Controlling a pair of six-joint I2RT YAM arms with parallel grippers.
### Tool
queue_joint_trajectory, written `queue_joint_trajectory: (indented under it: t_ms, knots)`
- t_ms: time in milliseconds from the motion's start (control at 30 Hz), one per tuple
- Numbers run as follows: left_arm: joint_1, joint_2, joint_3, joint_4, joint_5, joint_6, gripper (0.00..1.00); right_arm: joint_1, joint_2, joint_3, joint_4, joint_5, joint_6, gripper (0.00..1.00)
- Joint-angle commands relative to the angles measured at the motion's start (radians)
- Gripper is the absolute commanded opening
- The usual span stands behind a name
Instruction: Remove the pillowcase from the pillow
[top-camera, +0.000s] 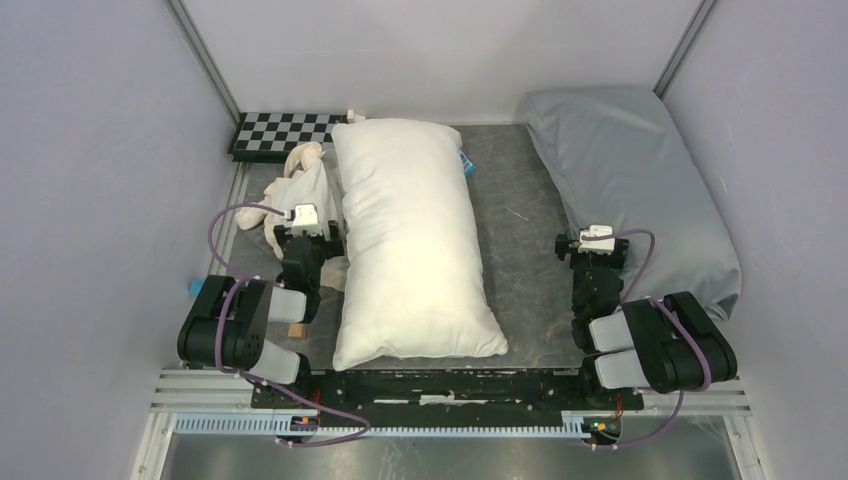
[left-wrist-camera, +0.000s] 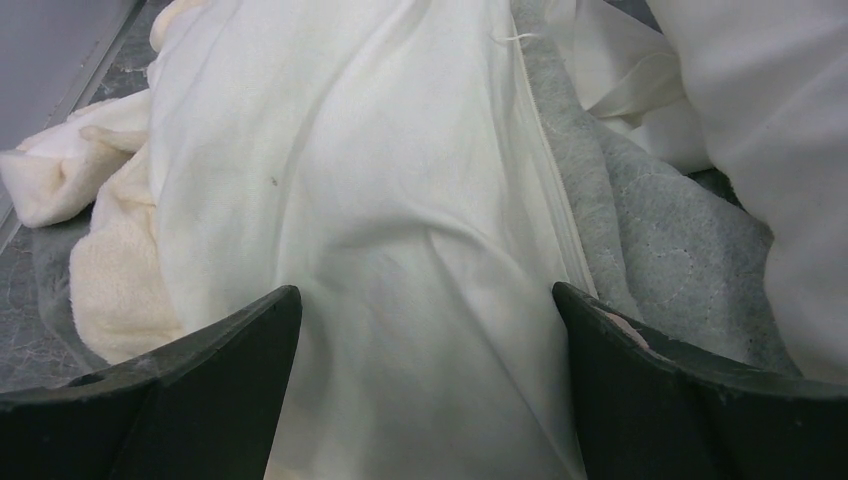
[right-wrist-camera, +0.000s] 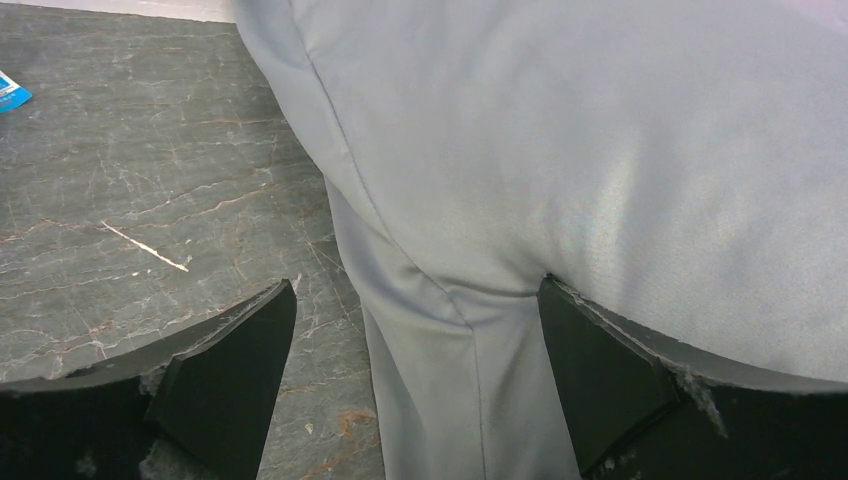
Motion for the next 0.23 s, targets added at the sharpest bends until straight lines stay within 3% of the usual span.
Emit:
queue_joint_trajectory:
  t_ms: [0, 200]
  knots:
    - [0.007, 0.003, 0.027, 0.052, 0.013, 0.022, 1.00, -0.017, 0.003, -0.120, 0.039, 0.087, -0.002, 0.98]
    - [0.015, 0.001, 0.028, 0.047, 0.027, 0.020, 1.00, -0.016, 0.003, -0.121, 0.039, 0.088, -0.002, 0.98]
